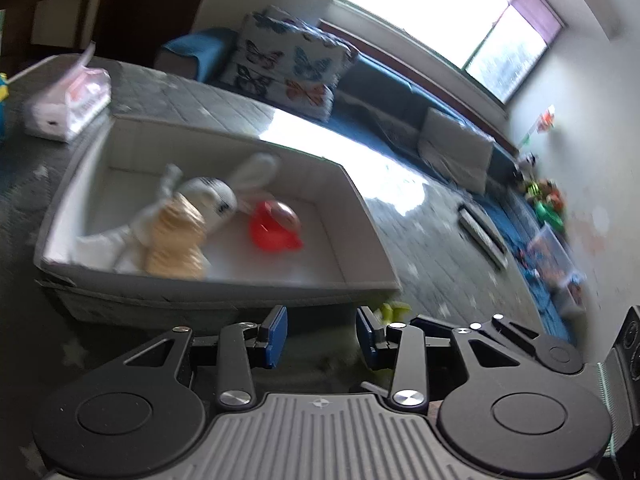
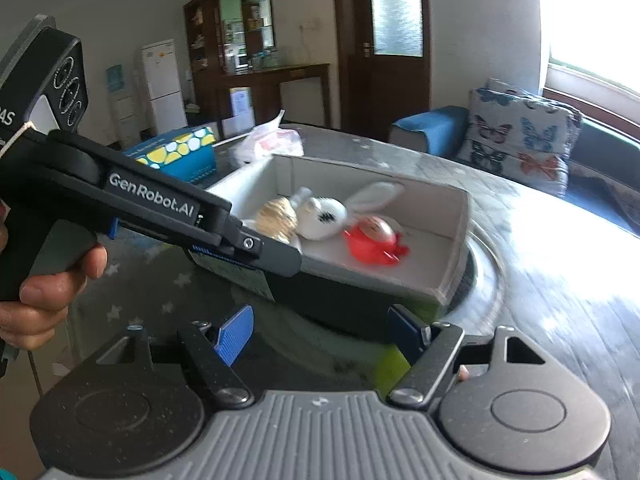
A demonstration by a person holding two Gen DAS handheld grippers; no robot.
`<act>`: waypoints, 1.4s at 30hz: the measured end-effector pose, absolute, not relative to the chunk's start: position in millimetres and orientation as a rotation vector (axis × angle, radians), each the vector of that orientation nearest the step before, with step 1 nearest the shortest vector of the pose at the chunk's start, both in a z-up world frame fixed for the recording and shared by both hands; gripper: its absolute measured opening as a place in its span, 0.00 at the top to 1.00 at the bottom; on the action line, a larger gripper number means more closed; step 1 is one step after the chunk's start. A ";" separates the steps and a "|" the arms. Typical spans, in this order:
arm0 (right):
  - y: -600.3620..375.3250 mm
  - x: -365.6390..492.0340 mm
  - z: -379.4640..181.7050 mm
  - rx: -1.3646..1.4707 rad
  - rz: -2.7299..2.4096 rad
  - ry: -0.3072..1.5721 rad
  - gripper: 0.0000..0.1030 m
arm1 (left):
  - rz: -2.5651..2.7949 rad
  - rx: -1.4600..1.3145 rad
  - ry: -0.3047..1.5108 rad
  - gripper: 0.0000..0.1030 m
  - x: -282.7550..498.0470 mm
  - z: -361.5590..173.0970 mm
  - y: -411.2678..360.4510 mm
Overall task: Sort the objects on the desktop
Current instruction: 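Move the left tool down onto the black-and-red figure toy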
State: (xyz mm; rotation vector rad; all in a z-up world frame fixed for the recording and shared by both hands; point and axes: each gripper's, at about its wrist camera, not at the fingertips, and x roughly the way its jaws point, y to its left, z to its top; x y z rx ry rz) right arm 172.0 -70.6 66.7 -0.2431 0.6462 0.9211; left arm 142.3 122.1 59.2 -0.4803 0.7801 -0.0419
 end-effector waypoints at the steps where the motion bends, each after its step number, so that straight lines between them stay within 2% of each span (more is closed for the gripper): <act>1: -78.4 169.8 65.6 -0.238 0.904 0.644 0.25 | -0.055 -0.479 0.790 0.61 143.0 56.4 116.0; 7: -119.6 159.3 60.9 -0.207 0.808 0.638 0.24 | -0.122 -0.491 0.838 0.61 146.8 40.8 84.4; 10: -134.4 157.7 59.1 -0.201 0.764 0.633 0.19 | -0.160 -0.489 0.854 0.61 148.6 35.1 68.4; 28: -164.6 167.4 25.9 -0.137 0.694 0.708 0.19 | -0.208 -0.625 0.889 0.61 176.4 12.3 39.0; 37: -160.5 178.4 12.0 -0.107 0.688 0.744 0.20 | -0.212 -0.668 0.884 0.61 184.8 5.5 33.4; 42: -161.7 182.1 6.1 -0.089 0.679 0.764 0.27 | -0.212 -0.680 0.876 0.60 186.5 3.2 29.5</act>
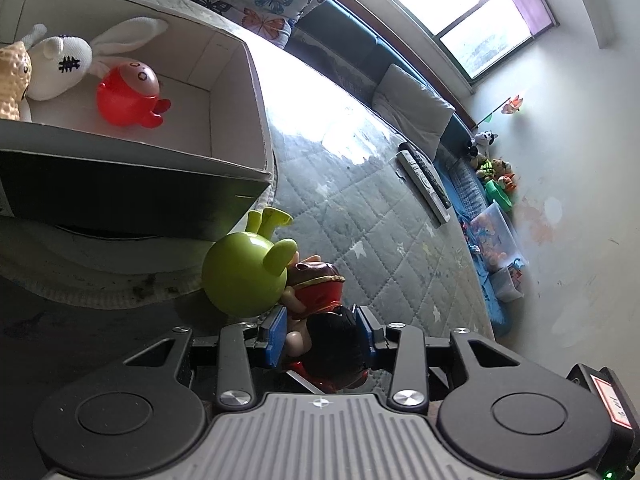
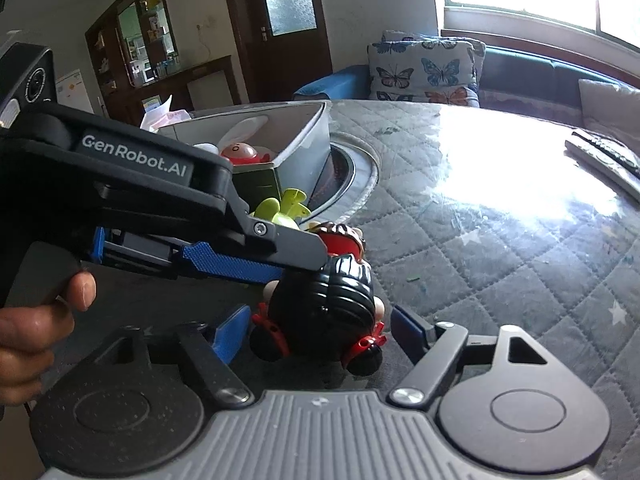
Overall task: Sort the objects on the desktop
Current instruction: 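Move the left tool down onto the black-and-red figure toy, then close the left tool on the black-and-red figure toy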
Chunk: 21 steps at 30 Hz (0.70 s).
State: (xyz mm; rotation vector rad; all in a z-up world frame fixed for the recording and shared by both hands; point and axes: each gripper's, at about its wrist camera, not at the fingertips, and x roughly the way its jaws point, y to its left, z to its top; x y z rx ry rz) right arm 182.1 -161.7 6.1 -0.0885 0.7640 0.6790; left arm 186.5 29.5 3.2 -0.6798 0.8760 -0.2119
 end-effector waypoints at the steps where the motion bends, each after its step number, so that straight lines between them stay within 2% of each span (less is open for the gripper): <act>1: -162.4 182.5 5.0 -0.086 0.679 0.768 0.27 | -0.212 -0.681 0.875 0.60 186.2 3.1 29.1; 7: -164.3 182.5 2.9 -0.081 0.676 0.773 0.31 | -0.214 -0.699 0.877 0.59 186.6 1.4 27.2; 21: -173.4 179.8 3.5 -0.061 0.692 0.777 0.32 | -0.247 -0.708 0.905 0.59 185.1 1.6 26.2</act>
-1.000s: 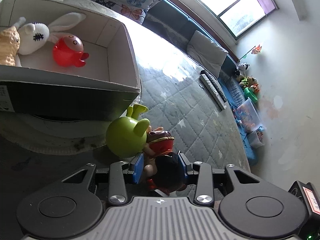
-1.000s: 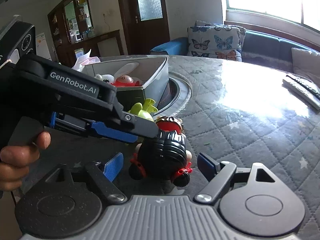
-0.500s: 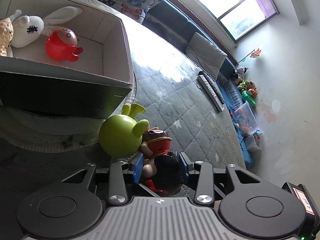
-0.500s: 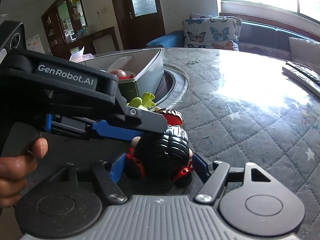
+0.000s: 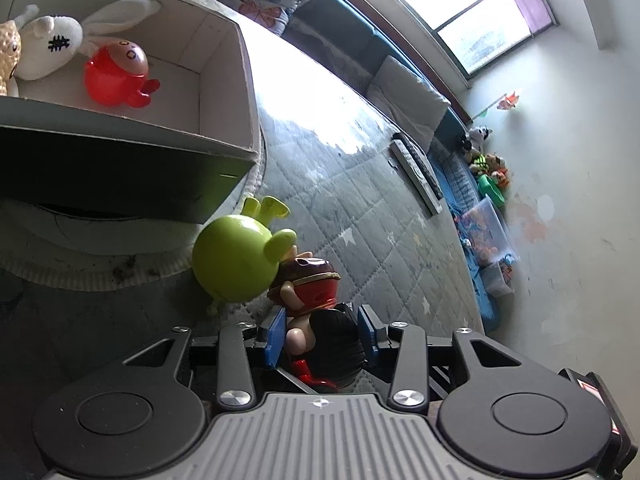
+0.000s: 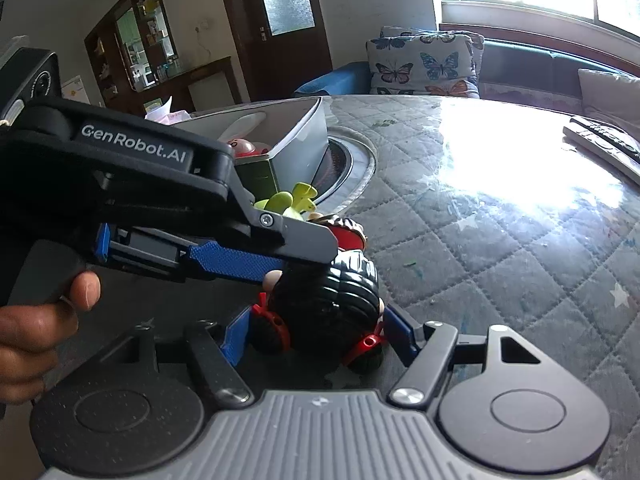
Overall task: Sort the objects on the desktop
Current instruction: 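Close the left tool on the black-and-red figure toy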
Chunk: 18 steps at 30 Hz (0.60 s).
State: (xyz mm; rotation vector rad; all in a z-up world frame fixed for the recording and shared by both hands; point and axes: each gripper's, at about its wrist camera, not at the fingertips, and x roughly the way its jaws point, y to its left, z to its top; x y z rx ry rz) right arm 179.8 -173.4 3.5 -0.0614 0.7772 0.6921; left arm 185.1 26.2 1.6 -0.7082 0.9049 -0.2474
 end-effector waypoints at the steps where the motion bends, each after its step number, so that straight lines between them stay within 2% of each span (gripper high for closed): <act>1: -174.7 177.9 4.0 -0.064 0.695 0.778 0.32 | -0.253 -0.713 0.908 0.59 184.5 1.4 26.8; 18: -189.3 158.1 9.6 -0.059 0.688 0.793 0.31 | -0.291 -0.832 0.965 0.58 178.2 -10.8 23.6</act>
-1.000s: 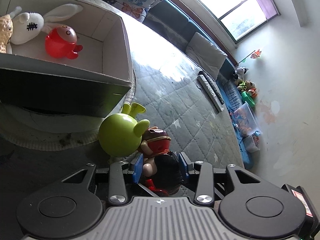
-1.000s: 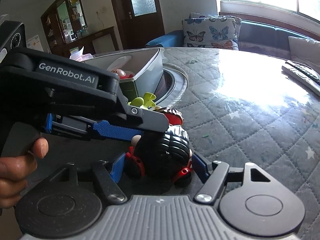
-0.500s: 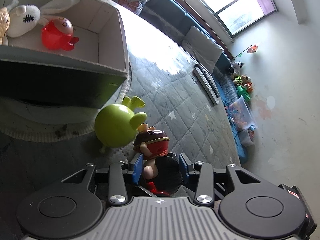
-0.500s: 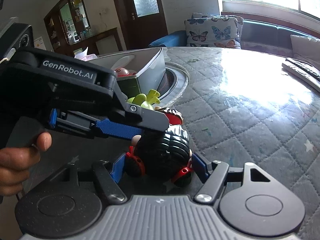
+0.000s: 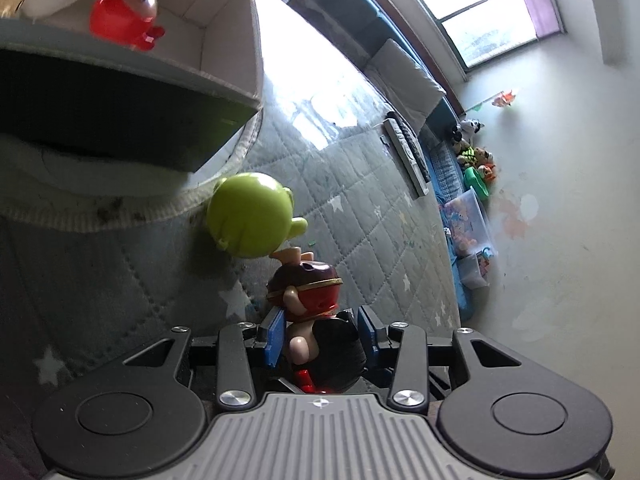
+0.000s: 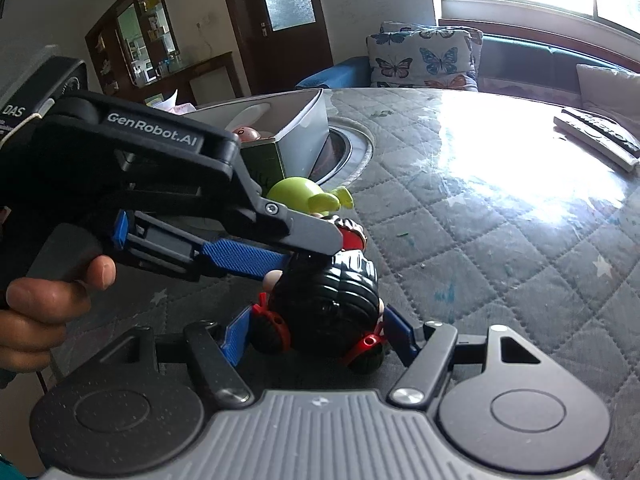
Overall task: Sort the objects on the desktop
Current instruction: 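Close the left tool on the black-and-red figure toy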
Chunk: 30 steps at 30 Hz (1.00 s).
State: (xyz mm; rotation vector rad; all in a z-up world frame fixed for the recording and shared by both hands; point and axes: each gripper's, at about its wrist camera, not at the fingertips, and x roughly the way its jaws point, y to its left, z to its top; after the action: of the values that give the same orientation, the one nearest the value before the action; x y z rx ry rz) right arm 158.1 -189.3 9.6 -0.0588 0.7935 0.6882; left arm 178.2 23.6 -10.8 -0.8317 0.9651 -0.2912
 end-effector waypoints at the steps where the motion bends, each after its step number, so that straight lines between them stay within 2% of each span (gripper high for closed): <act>1: -189.6 159.2 10.3 -0.054 0.686 0.792 0.31 | -0.289 -0.836 0.963 0.58 177.9 -11.4 23.2; 24: -185.7 164.9 10.6 -0.026 0.658 0.800 0.33 | -0.275 -0.728 0.901 0.56 164.7 -2.7 12.3; 30: -182.2 157.4 12.7 -0.051 0.648 0.776 0.36 | -0.294 -0.692 0.883 0.59 158.9 2.2 9.0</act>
State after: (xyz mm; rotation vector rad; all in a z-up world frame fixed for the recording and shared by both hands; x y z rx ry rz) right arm 157.4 -182.2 12.7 -0.0510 0.7757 0.6476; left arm 158.9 9.0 2.2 -0.6919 0.8834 -0.2938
